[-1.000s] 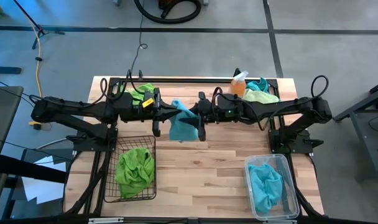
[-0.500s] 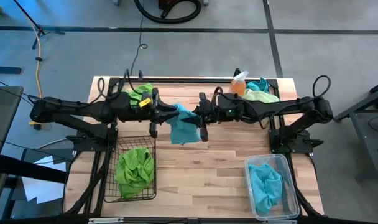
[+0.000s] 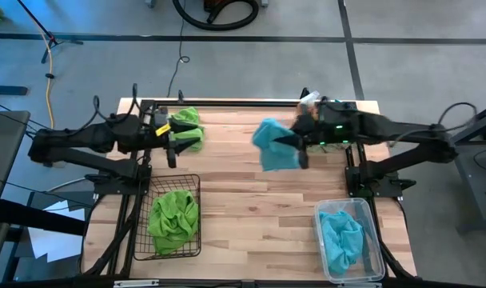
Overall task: Sort microfiber towel by color & place in baskets
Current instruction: Put the blue microfiber cloth into the transparent bin
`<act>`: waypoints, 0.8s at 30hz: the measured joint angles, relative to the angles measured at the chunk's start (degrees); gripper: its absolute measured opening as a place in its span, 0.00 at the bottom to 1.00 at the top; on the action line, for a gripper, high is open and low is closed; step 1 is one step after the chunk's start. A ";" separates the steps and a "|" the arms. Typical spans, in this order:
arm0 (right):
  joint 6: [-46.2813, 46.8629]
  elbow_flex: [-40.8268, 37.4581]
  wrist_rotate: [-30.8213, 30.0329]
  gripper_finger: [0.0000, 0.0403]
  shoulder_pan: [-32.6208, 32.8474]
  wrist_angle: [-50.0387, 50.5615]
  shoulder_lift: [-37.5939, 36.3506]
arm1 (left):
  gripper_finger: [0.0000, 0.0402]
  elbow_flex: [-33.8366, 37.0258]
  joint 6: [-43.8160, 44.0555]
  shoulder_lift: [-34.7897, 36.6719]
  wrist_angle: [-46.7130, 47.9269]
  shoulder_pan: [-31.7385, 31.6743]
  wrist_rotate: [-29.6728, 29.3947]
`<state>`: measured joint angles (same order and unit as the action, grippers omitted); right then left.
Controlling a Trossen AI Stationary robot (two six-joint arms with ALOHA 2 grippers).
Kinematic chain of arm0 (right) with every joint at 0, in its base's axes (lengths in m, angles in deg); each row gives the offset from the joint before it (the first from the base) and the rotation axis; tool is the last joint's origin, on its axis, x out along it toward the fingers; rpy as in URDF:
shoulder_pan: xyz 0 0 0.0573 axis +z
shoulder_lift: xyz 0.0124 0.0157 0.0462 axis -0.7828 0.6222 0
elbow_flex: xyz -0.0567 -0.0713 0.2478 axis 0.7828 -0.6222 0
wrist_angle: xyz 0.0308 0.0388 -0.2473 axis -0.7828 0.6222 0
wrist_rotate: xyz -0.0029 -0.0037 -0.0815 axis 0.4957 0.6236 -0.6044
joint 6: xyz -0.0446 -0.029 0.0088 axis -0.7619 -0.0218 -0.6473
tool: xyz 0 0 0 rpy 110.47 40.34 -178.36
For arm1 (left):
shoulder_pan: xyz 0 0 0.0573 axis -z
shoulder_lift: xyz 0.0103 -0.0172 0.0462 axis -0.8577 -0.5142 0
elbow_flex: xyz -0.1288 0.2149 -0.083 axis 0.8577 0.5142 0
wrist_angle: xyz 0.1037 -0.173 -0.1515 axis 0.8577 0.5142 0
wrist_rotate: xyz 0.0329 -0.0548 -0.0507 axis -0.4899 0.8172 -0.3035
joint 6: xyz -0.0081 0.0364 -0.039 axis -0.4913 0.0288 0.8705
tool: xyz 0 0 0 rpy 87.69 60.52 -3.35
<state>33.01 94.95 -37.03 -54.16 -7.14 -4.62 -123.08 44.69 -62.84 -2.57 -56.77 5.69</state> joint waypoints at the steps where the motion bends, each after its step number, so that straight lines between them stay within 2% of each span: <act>1: 0.08 0.00 -0.83 0.00 -0.02 1.90 -1.67 | 0.47 0.47 0.64 0.90 0.85 0.00 -0.52; 7: 0.44 0.00 -3.73 0.00 -0.02 4.53 -9.00 | 0.47 1.74 1.33 3.30 0.39 0.00 -0.89; 14: 1.84 0.00 -3.39 0.00 -0.01 4.46 -9.86 | 0.47 1.74 1.33 2.90 0.31 0.00 -0.99; 19: 9.30 0.00 6.88 0.00 1.71 3.82 -7.17 | 0.47 1.79 1.03 2.91 0.65 0.00 -1.01; 24: 18.30 0.00 15.41 0.00 9.57 8.53 -6.25 | 0.47 1.79 1.03 2.91 0.46 0.00 -1.01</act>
<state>51.31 94.95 -21.62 -44.59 1.40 -10.87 -121.29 45.72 -59.94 -2.11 -56.77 4.68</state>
